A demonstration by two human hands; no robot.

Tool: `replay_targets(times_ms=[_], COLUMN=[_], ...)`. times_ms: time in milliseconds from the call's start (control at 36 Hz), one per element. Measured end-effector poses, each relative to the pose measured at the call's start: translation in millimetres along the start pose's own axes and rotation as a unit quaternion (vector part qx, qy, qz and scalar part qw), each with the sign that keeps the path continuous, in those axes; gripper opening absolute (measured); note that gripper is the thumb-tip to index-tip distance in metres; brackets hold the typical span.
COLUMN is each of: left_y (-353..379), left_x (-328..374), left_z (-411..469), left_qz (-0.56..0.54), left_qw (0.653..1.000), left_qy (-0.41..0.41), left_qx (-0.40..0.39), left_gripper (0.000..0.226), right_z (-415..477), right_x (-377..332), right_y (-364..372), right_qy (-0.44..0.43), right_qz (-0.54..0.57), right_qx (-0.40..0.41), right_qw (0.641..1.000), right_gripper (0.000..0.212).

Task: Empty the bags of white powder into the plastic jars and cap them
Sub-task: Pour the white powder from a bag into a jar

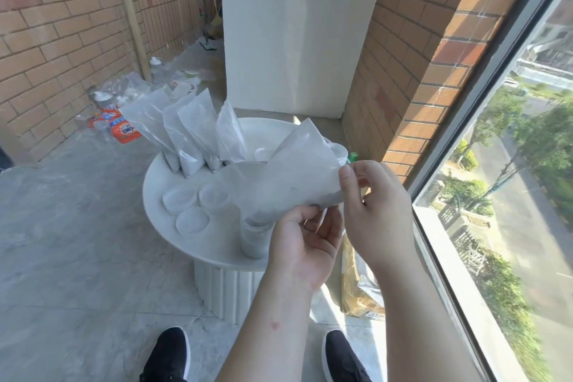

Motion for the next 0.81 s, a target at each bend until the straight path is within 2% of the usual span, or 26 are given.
replay_targets(times_ms=[194, 444, 667, 806], left_y=[1.4, 0.3, 3.4, 4.2], left_x=[-0.4, -1.2, -2.2, -1.2], left_z=[-0.6, 0.9, -1.8, -1.1], left_qz=[-0.015, -0.022, -0.009, -0.004], left_qw=[1.0, 0.999, 0.999, 0.999], left_qy=[0.014, 0.034, 0.033, 0.031], left_qx=[-0.011, -0.022, -0.031, -0.036], left_gripper=[0.019, 0.033, 0.022, 0.024], right_z=[-5.2, -4.8, -4.3, -3.2], right_x=[2.5, 4.5, 2.8, 2.2], right_y=[-4.2, -6.8, -4.6, -1.9], right_qy=[-0.003, -0.025, -0.037, -0.038], right_qz=[0.003, -0.017, -0.016, -0.02], right_qx=[-0.019, -0.007, 0.002, 0.004], right_qw=[1.0, 1.0, 0.999, 0.999], right_gripper=[0.011, 0.014, 0.013, 0.014])
Point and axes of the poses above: each hand's wrist, its own z-axis towards the middle knuckle, its own y-axis out of the palm, x = y × z, the point moved 3 cm from there along z, towards the middle knuckle, and after that the axes turned 15 degrees about z, right-handed, at the moved point
